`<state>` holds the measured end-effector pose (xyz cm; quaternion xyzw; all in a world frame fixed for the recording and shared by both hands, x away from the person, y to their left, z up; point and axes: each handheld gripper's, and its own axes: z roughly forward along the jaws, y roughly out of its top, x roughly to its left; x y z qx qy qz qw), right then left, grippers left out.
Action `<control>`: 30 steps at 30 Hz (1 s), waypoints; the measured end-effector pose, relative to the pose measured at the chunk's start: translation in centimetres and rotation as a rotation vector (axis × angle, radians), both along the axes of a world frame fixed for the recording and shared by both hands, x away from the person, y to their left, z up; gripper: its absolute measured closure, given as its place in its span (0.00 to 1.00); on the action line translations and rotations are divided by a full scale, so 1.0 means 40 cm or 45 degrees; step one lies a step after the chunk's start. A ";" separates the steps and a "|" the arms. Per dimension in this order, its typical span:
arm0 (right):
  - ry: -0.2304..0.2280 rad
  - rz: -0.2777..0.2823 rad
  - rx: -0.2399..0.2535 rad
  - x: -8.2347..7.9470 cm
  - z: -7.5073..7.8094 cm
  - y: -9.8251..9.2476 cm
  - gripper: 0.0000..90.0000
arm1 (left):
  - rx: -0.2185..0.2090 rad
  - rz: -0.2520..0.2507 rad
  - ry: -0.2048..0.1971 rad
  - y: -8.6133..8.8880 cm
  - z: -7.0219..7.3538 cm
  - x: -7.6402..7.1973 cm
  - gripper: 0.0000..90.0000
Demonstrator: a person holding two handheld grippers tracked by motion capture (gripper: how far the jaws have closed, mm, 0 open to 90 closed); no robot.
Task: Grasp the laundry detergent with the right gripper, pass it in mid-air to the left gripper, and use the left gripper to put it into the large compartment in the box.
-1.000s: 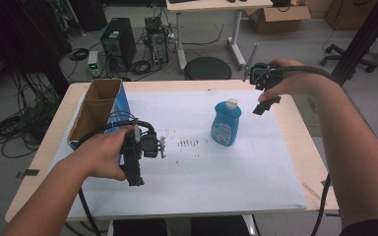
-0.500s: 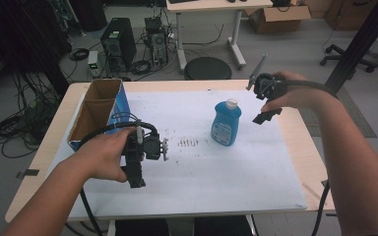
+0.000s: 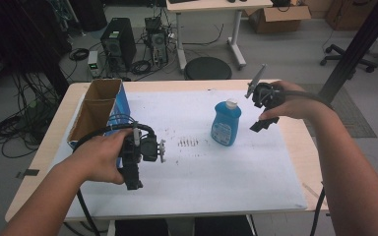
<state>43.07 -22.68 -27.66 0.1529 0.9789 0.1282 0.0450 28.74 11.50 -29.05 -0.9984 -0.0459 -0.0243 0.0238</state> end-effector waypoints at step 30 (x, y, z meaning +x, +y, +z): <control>-0.062 -0.116 0.292 -0.030 -0.135 -0.006 0.04 | -0.001 -0.009 -0.013 0.003 -0.007 -0.021 0.00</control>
